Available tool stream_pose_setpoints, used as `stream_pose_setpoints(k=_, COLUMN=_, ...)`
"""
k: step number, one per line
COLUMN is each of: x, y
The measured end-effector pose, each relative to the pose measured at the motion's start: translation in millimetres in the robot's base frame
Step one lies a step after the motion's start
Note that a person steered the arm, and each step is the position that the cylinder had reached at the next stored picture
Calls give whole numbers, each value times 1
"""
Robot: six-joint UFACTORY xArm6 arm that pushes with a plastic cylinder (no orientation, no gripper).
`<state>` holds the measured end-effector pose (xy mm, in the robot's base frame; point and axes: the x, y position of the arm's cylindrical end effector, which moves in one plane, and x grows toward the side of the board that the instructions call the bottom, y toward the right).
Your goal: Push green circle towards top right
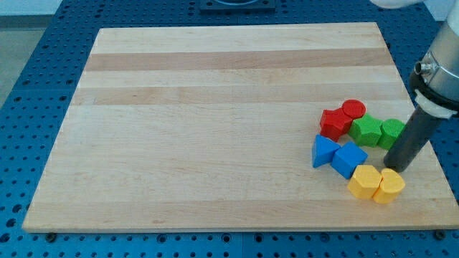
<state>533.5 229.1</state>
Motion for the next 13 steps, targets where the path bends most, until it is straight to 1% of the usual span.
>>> stream_pose_setpoints(k=5, x=-70, y=2)
stream_pose_setpoints(k=9, x=-73, y=46)
stream_pose_setpoints(k=12, x=-124, y=43)
stream_pose_setpoints(k=13, x=-127, y=32)
